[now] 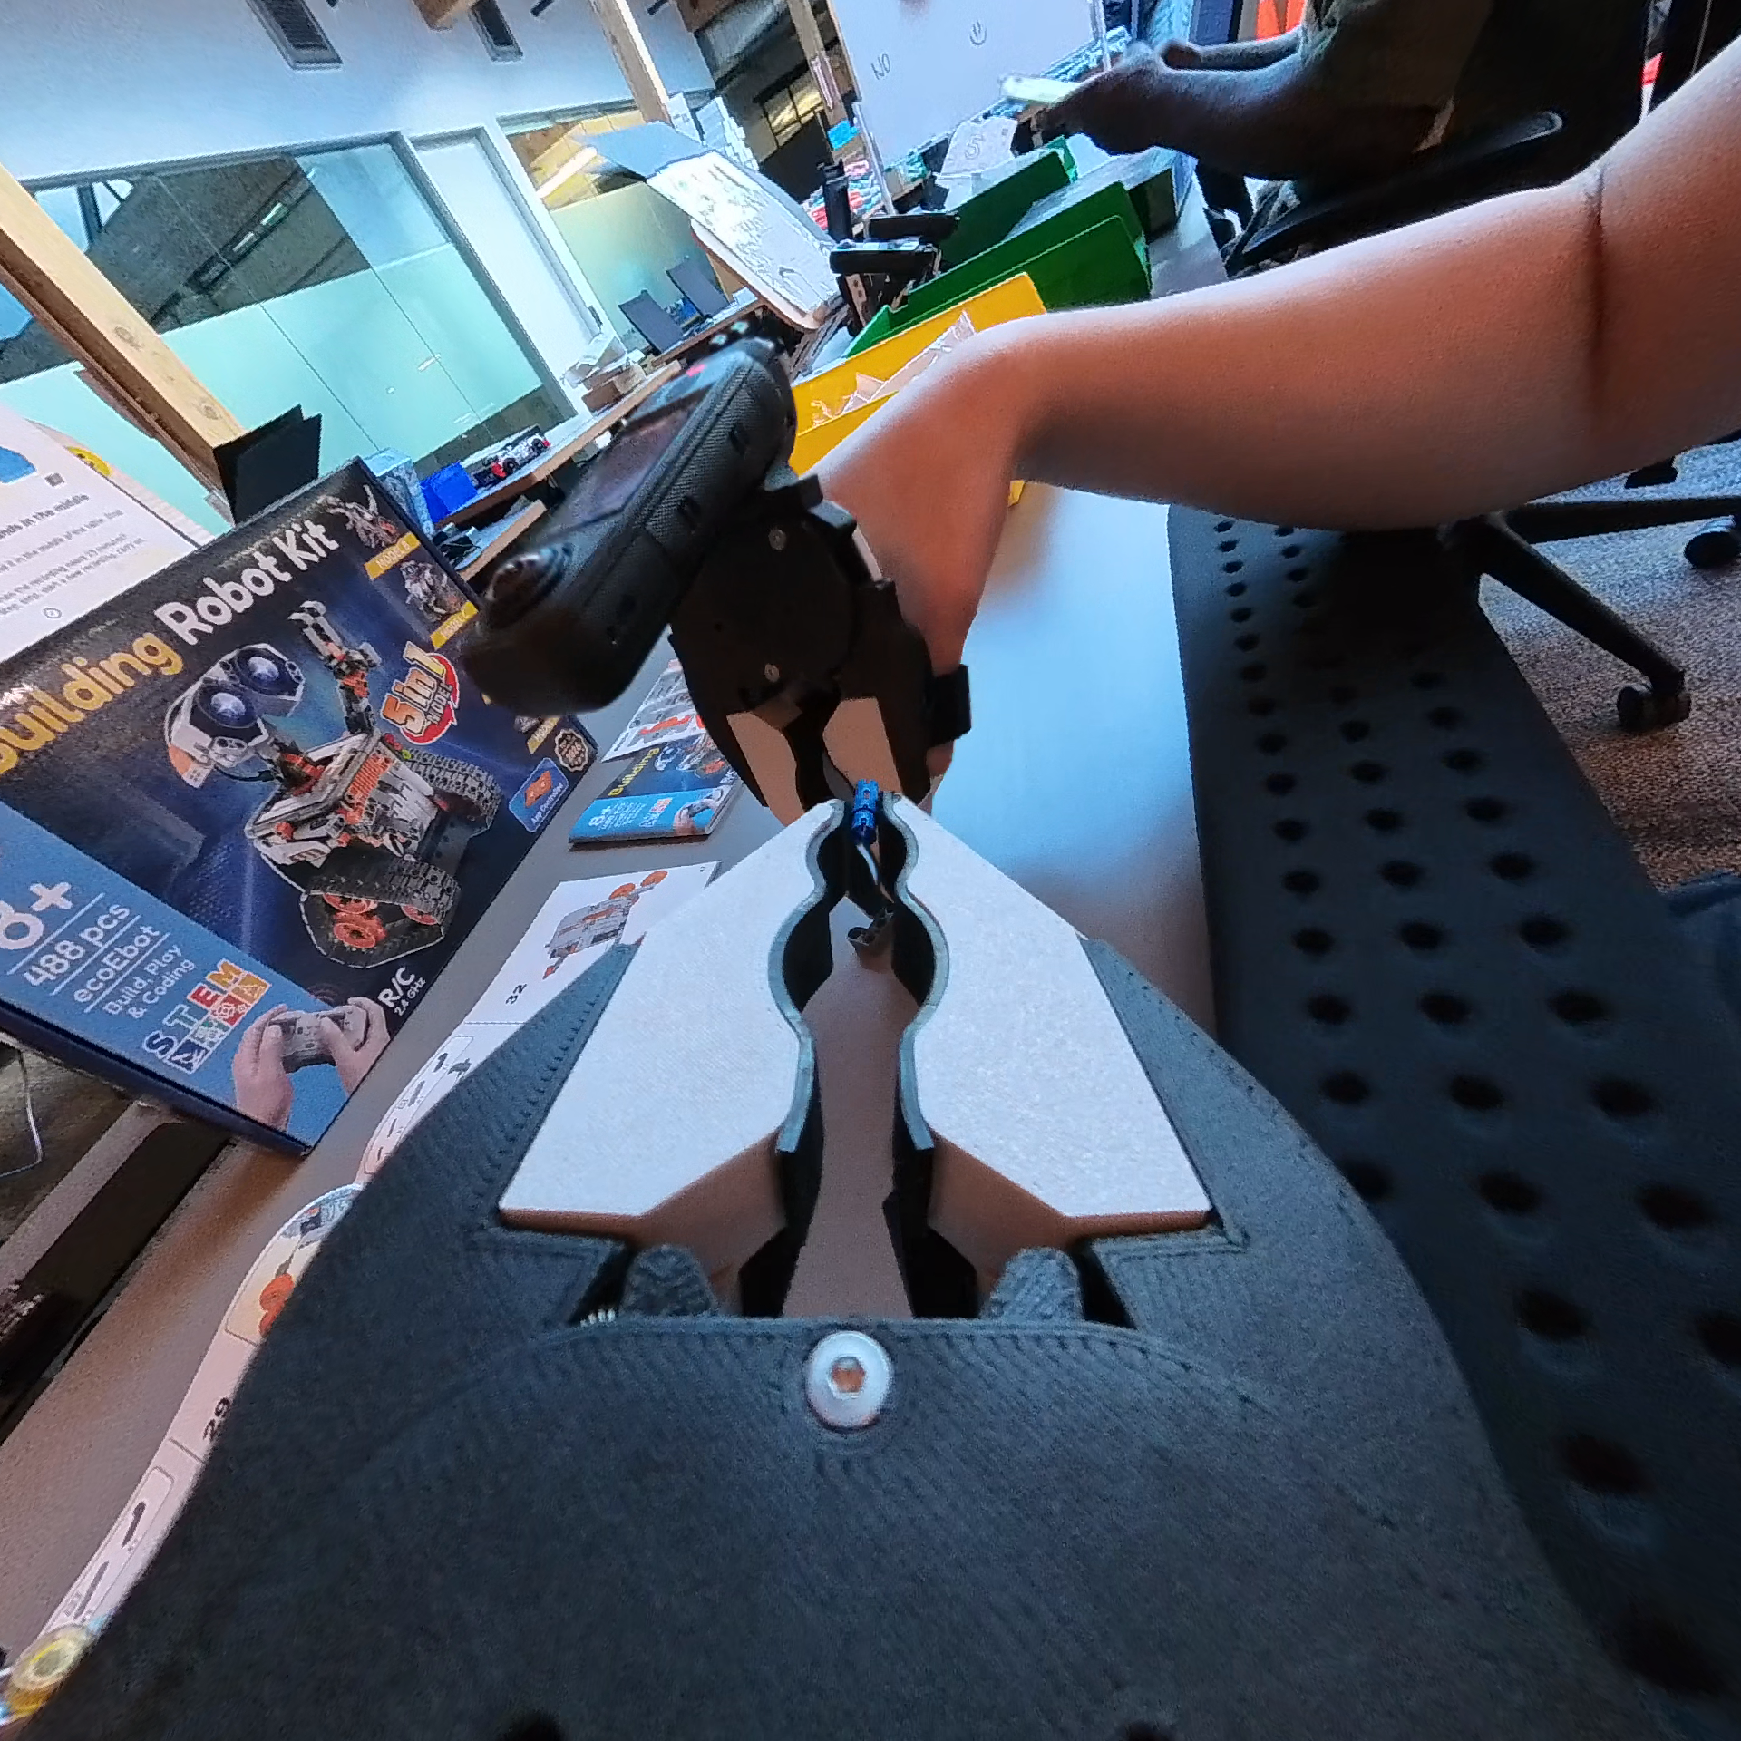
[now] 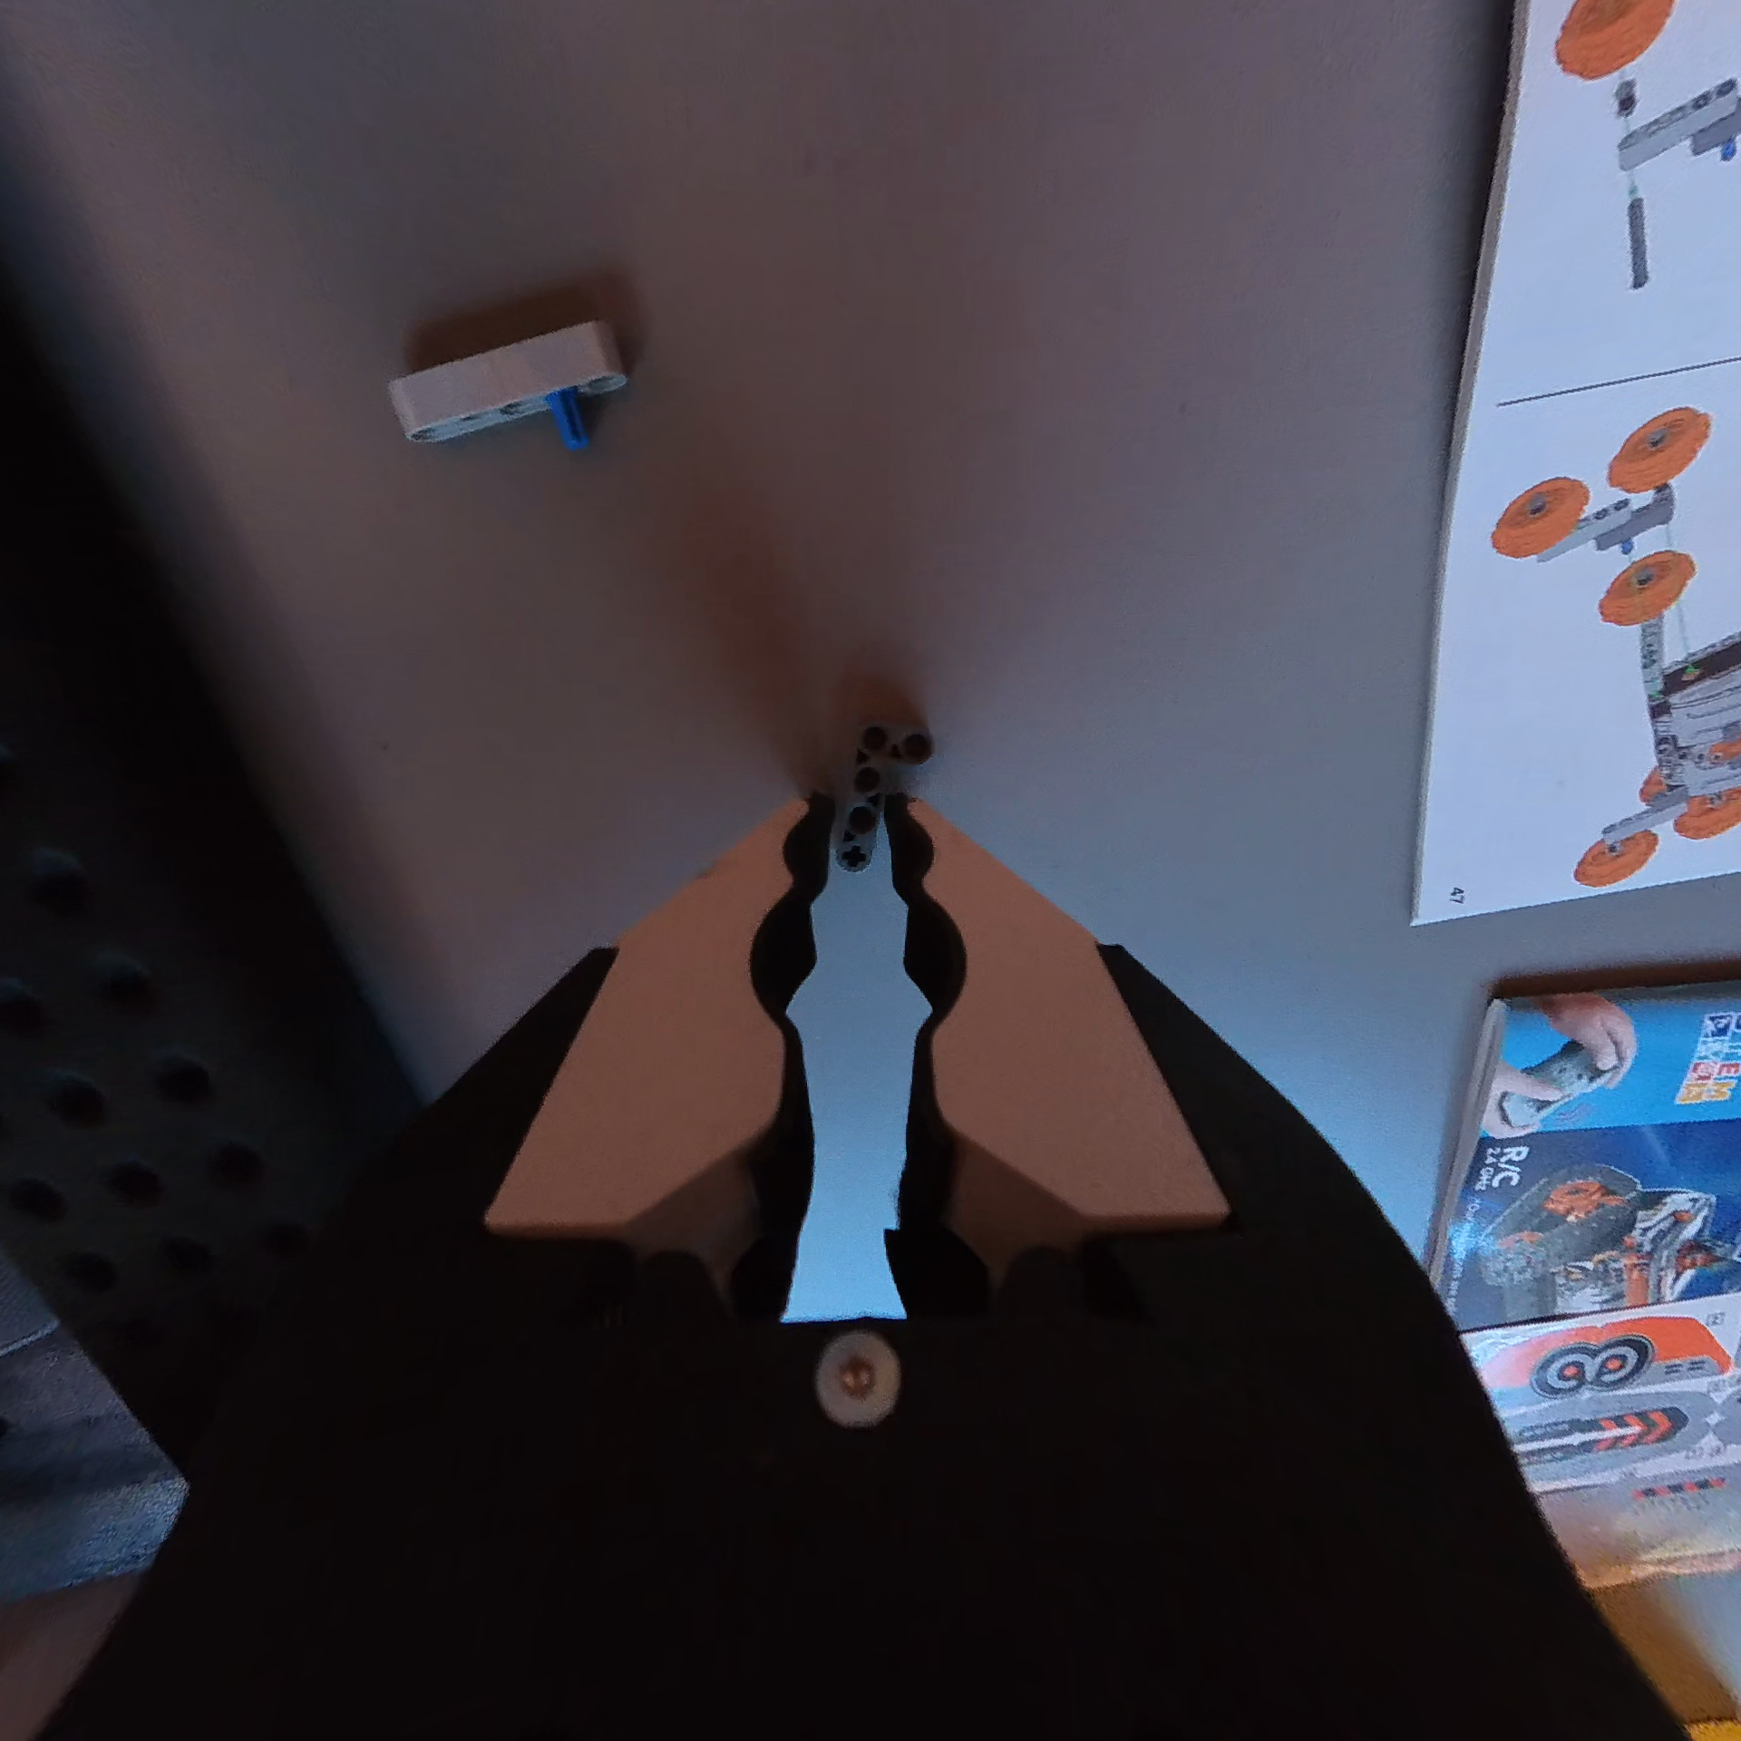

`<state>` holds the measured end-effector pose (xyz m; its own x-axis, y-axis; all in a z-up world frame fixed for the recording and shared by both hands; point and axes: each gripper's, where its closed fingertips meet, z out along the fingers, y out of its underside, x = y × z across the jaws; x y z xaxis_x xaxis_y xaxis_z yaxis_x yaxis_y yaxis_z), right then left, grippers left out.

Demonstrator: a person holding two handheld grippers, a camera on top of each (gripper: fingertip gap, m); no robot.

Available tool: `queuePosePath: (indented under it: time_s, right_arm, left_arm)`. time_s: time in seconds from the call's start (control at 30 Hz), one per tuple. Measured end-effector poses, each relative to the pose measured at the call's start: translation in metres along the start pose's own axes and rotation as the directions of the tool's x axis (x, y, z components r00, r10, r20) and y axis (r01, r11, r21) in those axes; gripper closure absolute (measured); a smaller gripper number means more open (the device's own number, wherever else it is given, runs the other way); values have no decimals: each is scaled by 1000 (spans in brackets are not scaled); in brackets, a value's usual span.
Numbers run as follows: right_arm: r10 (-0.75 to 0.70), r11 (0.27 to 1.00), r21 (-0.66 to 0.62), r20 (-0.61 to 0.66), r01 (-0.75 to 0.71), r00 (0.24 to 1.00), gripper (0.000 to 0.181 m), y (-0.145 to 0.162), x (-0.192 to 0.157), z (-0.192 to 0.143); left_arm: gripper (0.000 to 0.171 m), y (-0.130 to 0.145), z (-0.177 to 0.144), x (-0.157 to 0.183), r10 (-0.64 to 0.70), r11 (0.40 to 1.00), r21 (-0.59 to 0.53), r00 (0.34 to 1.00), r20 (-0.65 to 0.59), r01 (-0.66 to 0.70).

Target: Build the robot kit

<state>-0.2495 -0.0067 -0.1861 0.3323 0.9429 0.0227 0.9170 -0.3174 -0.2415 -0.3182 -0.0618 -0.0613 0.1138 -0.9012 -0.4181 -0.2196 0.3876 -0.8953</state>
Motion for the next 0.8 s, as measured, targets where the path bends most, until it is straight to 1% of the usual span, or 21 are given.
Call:
queuePosePath:
  time_s: [0.1,0.2,0.27,0.3,0.33,0.37,0.4,0.43,0.47,0.5,0.53,0.6,0.67,0.73,0.77,0.8]
  right_arm:
    - [-10,1000,-1,8,10,1000,174,0,-2,0]
    - [-23,1000,6,3,23,1000,174,1,-1,0]
    - [-38,998,49,15,38,999,174,-2,-2,-1]
    - [-40,994,105,25,37,999,174,-7,-2,-3]
    - [-41,980,198,45,31,998,174,-17,-3,-8]
    - [-39,949,316,68,16,997,174,-28,-3,-18]
    - [-36,893,450,71,0,997,175,-41,1,-32]
    - [-46,808,589,69,-4,997,175,-53,5,-52]
    - [-65,707,707,80,-10,995,175,-61,5,-73]
    - [-64,613,790,93,-34,994,174,-65,8,-93]
    - [-52,534,844,100,-57,994,174,-65,13,-110]
    - [-43,409,910,95,-70,995,174,-61,20,-134]
    - [-39,315,943,123,-104,992,174,-57,21,-149]
    - [-88,212,953,239,-216,967,174,-57,13,-160]
    - [-130,150,940,327,-307,936,174,-59,8,-166]
    - [-180,108,902,432,-419,884,175,-60,3,-170]
  left_arm:
    - [168,1,0,1,1,1000,-3,1000,-3,-1]
    - [168,0,0,0,0,1000,-3,1000,-1,0]
    - [168,0,0,-1,-1,1000,-3,1000,3,1]
    - [169,0,-1,-1,-2,1000,-1,1000,6,2]
    - [168,0,-1,-2,-5,1000,1,1000,10,5]
    - [168,-1,-2,-2,-9,1000,5,1000,13,9]
    - [168,-2,-2,-3,-13,1000,10,1000,15,13]
    - [168,-3,-3,-3,-17,1000,16,1000,14,16]
    - [168,-4,-3,-3,-21,1000,21,1000,12,21]
    - [168,-5,-3,-3,-24,999,25,1000,12,24]
    - [168,-5,-3,-3,-25,999,28,1000,12,24]
    - [168,-6,-3,-2,-23,999,29,1000,10,23]
    - [168,-5,-3,-3,-25,999,24,1000,19,24]
    - [168,-5,-3,-5,-46,999,29,999,28,45]
    - [168,-6,-3,-7,-65,997,39,997,33,64]
    - [168,-8,-4,-9,-86,995,54,995,40,84]
